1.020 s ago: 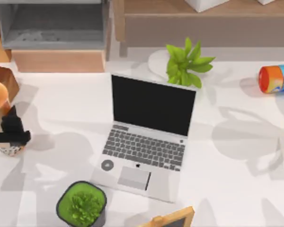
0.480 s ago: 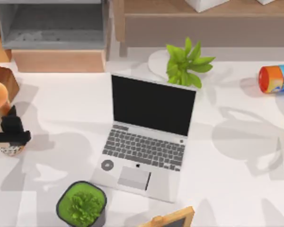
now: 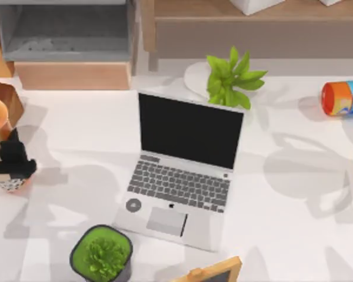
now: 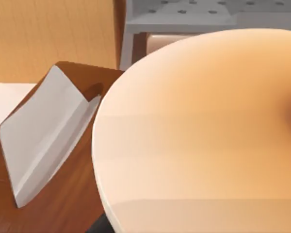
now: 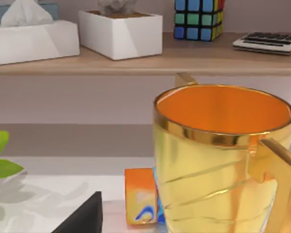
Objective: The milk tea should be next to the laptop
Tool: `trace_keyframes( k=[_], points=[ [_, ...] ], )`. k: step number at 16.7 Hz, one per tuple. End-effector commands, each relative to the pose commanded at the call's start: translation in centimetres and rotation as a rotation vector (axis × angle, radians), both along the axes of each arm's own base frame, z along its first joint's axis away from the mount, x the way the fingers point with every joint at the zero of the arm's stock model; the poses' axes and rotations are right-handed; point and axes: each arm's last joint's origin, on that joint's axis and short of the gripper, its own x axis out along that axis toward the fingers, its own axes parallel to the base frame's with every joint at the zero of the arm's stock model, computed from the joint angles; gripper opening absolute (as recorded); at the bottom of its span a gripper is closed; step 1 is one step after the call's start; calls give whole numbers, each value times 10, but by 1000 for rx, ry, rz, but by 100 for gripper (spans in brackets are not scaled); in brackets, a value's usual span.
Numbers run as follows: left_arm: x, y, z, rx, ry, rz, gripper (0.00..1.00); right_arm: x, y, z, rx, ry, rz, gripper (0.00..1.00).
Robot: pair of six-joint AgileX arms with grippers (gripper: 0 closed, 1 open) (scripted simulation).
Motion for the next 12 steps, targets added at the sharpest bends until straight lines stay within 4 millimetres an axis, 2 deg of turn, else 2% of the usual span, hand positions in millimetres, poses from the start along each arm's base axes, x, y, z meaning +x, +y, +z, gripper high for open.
trace_keyframes(
  k=[3, 7, 10, 12],
  points=[
    [-1, 0, -1, 2, 5, 0, 0, 0, 0, 0, 0, 0, 0, 100],
    [19, -15, 27, -32, -107, -14, 0, 0, 0, 0, 0, 0, 0, 100],
    [44, -44, 60, -100, -187, -33, 0, 0, 0, 0, 0, 0, 0, 100],
    [60, -73, 85, -165, -226, -50, 0, 0, 0, 0, 0, 0, 0, 100]
  ],
)
